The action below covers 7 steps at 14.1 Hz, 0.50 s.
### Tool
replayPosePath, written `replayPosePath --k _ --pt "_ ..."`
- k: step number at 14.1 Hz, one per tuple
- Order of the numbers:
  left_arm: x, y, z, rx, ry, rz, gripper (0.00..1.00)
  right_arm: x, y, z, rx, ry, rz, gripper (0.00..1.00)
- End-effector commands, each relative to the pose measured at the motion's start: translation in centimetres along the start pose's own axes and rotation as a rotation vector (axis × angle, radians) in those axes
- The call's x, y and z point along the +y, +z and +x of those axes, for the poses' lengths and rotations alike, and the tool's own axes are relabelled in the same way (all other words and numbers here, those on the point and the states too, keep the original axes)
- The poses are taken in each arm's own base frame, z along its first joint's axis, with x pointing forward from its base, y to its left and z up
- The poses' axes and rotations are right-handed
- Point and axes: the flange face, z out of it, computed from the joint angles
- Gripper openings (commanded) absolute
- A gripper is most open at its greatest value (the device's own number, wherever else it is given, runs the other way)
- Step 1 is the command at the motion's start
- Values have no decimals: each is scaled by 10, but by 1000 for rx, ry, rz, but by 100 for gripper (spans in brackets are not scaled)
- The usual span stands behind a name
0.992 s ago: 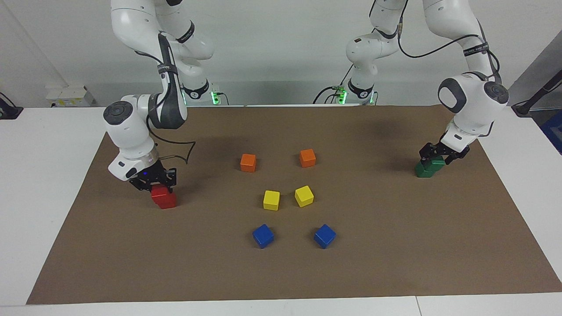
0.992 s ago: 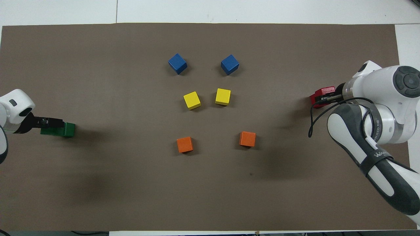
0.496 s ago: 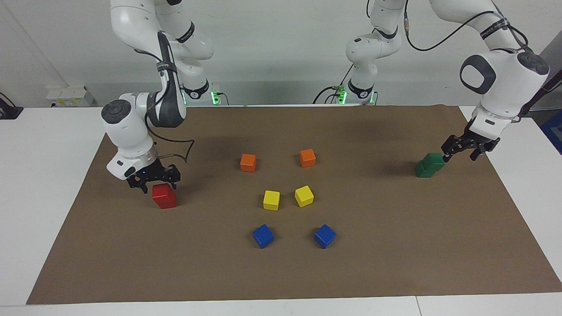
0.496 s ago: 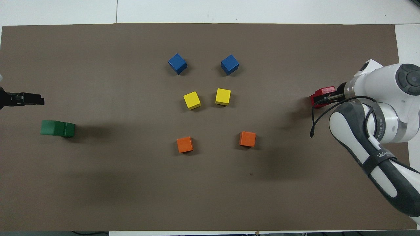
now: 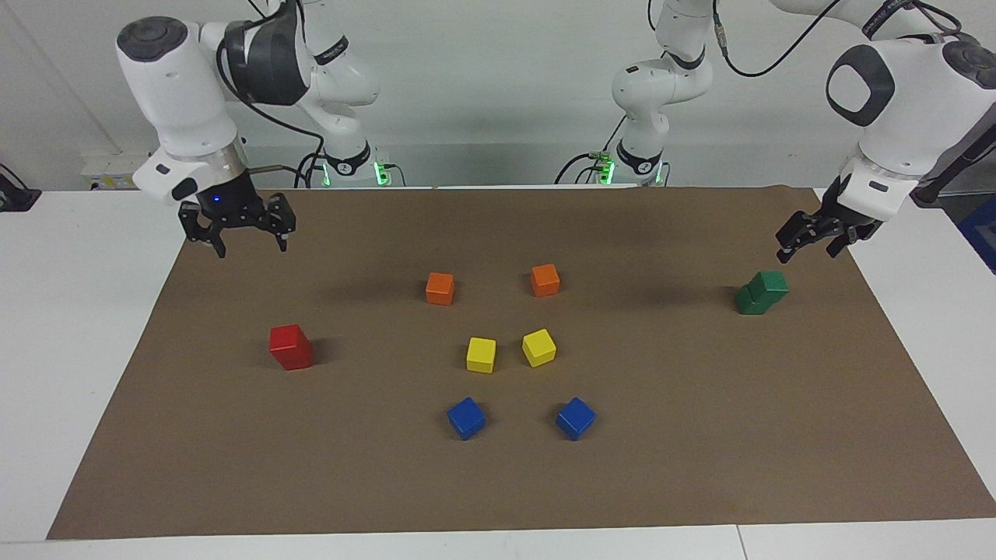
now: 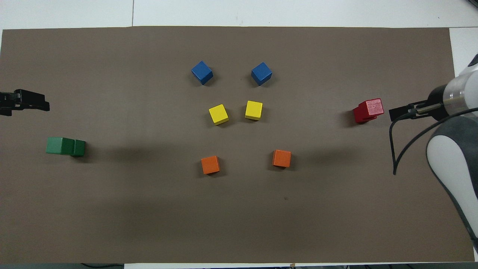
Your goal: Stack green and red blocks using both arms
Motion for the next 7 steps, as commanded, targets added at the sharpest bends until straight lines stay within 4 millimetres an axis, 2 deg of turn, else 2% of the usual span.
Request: replayPosePath --k 1,4,7 --pt "25 -19 -6 -8 31 16 100 3 -29 -1 -52 16 37 100" --pt "54 -39 -10 -28 69 15 100 10 -33 -3 -80 29 43 100" --pt "64 -47 -12 -20 88 17 100 11 -34 -3 -80 33 43 100"
